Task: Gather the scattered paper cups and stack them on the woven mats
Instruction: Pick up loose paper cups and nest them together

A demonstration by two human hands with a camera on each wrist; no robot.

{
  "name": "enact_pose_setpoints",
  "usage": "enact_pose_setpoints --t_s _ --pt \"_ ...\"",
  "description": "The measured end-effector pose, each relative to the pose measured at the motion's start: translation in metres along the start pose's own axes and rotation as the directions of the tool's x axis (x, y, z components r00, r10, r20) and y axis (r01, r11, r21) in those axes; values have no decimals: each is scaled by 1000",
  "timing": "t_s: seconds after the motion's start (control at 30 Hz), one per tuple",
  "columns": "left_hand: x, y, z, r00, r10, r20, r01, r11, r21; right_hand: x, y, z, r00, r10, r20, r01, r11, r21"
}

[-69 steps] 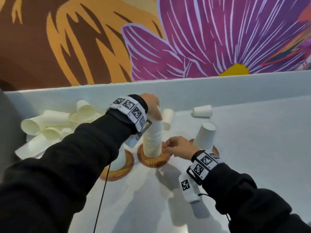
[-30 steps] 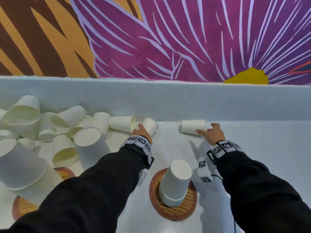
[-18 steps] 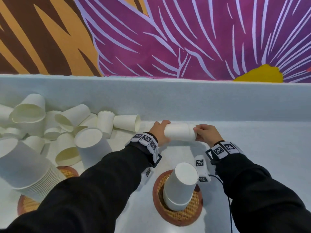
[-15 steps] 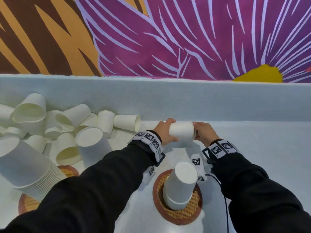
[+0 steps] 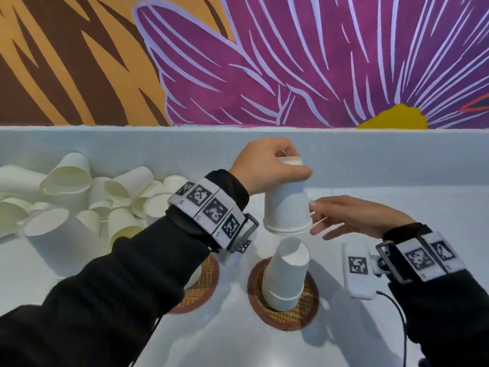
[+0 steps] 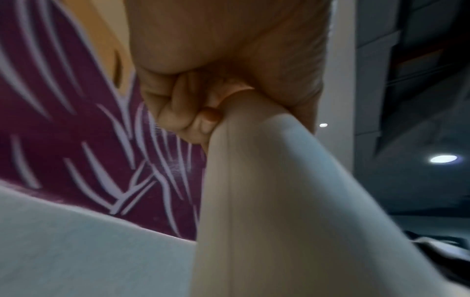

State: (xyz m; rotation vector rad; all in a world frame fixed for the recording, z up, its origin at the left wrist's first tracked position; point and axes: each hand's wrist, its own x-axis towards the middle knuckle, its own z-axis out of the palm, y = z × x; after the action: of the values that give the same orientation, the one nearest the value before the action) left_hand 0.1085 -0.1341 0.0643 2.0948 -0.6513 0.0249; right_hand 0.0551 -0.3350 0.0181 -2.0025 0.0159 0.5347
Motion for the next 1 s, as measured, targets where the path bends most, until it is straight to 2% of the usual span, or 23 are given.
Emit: enact_pose_setpoints --t_s 0.07,0.13,0.2,0.27,0.3,0.37,0.43,0.5,0.53,0.57,0.6,0.63,0.67,0.7,0.77,0.83,0.93,1.0 --pt "-23 12 3 995 97 9 -97 990 101 -11 11 1 989 -123 87 118 991 61" --pt "-41 12 15 975 216 50 -221 951 217 -18 18 9 969 -190 160 165 973 160" --pt "-54 -1 35 933 280 226 -345 874 342 -17 24 26 966 -196 170 170 973 157" --pt "-64 -20 56 858 248 449 -458 766 451 -9 34 49 980 -163 115 159 986 49" --pt "-66 -30 63 833 220 507 -486 728 483 -3 40 60 989 -140 53 140 990 5" --pt "-62 -45 67 841 178 511 -464 722 513 11 56 77 992 -106 -63 105 994 -15" --pt "-51 -50 64 868 128 480 -374 803 463 23 63 85 988 -118 -102 121 992 27" --pt "-39 -46 61 905 49 423 -182 942 281 31 59 88 987 -106 -124 110 994 26" --pt "-32 -47 60 936 -5 351 -50 988 146 34 56 87 988 -91 -122 94 995 19" --pt "-24 -47 58 967 -87 241 86 996 17 38 54 85 990 -86 -111 88 996 9" --pt "-14 -50 55 978 -187 96 195 977 -81 42 54 81 994 -77 -80 77 997 -7" --pt "-2 -55 52 956 -291 -45 283 949 -139 45 53 77 997 -73 -38 72 997 -25" --pt "11 -61 49 914 -375 -153 354 924 -145 48 53 71 998 -56 8 56 997 -46" --pt "23 -68 48 874 -443 -201 429 896 -111 50 51 66 998 -34 58 38 997 -67" --pt "39 -83 48 819 -532 -213 552 833 40 52 45 56 988 16 156 -3 997 -79" --pt "49 -100 53 798 -564 -215 603 749 274 54 42 46 979 48 198 -33 997 -75" --pt "52 -131 61 759 -611 -225 636 618 462 60 43 34 989 53 137 -39 994 -102" --pt "54 -152 67 692 -673 -261 677 479 558 64 42 31 991 27 128 -16 997 -81"
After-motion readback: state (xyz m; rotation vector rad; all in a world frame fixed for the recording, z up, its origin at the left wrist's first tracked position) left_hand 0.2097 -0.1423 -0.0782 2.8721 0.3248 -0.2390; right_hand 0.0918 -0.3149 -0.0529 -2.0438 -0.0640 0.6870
